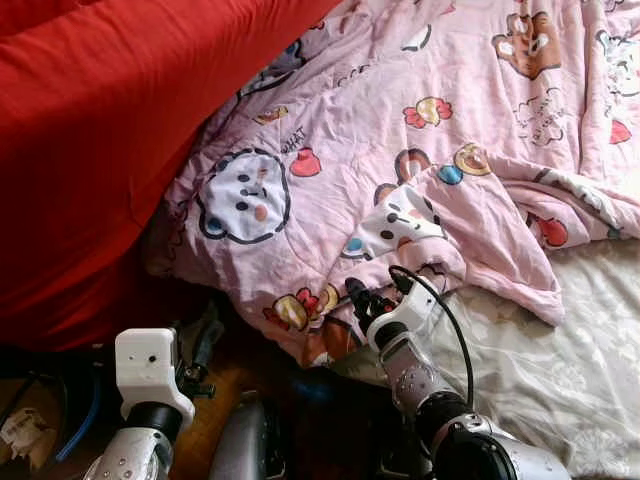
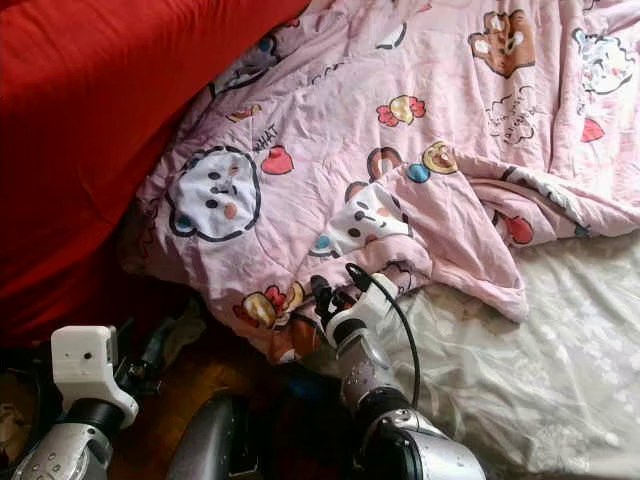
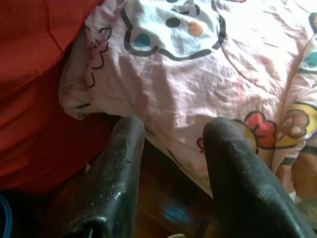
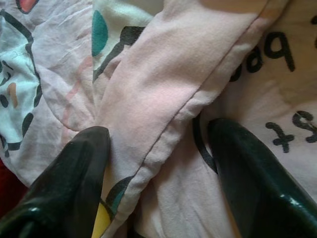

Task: Clean up the room

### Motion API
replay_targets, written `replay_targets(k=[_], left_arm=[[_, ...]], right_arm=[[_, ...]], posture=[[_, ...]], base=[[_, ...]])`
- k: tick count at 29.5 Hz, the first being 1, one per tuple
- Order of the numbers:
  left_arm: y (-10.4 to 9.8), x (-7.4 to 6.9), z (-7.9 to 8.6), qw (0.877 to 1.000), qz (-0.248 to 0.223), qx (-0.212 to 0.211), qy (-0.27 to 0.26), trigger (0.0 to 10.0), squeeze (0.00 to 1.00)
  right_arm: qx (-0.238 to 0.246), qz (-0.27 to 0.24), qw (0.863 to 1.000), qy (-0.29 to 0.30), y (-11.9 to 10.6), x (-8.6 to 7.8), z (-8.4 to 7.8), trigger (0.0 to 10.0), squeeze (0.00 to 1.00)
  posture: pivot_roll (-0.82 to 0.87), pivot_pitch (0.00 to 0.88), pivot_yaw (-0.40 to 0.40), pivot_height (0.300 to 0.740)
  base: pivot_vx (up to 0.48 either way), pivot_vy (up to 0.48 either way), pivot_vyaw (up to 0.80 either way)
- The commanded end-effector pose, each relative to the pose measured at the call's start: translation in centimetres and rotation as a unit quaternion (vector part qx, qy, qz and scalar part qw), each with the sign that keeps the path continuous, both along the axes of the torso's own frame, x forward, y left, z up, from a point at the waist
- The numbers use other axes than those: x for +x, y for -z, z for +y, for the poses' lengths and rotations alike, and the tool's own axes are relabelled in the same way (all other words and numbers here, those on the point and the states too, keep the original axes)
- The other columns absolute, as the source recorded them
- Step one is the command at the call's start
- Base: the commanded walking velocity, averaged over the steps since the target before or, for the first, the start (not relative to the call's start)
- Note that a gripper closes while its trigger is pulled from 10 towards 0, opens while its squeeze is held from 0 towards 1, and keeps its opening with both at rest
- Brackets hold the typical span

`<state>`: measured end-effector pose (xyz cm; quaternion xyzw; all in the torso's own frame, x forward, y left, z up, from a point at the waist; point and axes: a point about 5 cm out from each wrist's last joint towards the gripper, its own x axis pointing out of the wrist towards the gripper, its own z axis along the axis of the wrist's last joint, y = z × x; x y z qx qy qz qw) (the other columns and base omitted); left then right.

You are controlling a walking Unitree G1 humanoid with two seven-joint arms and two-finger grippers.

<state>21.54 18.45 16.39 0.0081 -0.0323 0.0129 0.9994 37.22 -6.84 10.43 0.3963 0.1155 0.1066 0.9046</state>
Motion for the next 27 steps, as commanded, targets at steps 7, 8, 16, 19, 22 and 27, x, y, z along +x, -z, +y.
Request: replay_targets(k=[7, 8, 16, 19, 22, 27], left_arm=[[0.4, -1.1, -0.4, 1.0, 0.017, 0.012, -0.006, 10.0, 0.0], [0.4, -1.1, -0.4, 1.0, 0.017, 0.012, -0.006, 10.0, 0.0], [0.7, -1.6, -0.6, 1.0, 0.023, 0.015, -0.005, 10.0, 0.0], [0.7, -1.6, -0.6, 1.0, 0.024, 0.016, -0.005, 10.0, 0.0], [0.8, -1.6, -0.6, 1.0, 0.025, 0.017, -0.006, 10.0, 0.0], [0.9, -1.5, -0.6, 1.0, 0.025, 0.017, -0.007, 10.0, 0.0]], right_arm=[[0.018, 0.015, 1.0, -0.015, 1.0, -0.7, 0.9, 0.0, 0.0], [0.018, 0.015, 1.0, -0.015, 1.0, -0.7, 0.9, 0.0, 0.0], [0.018, 0.014, 1.0, -0.009, 0.9, -0.6, 0.6, 0.0, 0.0], [0.016, 0.012, 1.0, -0.007, 0.8, -0.5, 0.5, 0.0, 0.0], [0.012, 0.011, 1.0, -0.003, 0.7, -0.4, 0.3, 0.0, 0.0], [0.008, 0.004, 1.0, 0.007, 0.4, -0.1, -0.4, 0.0, 0.0]], posture=[[0.35, 0.705, -0.031, 0.622], [0.35, 0.705, -0.031, 0.622], [0.35, 0.709, -0.034, 0.622], [0.35, 0.71, -0.035, 0.622], [0.35, 0.709, -0.035, 0.622], [0.35, 0.7, -0.038, 0.622]], base=[[0.0, 0.0, 0.0], [0.0, 0.0, 0.0], [0.0, 0.0, 0.0], [0.0, 0.0, 0.0], [0.0, 0.0, 0.0], [0.0, 0.0, 0.0]])
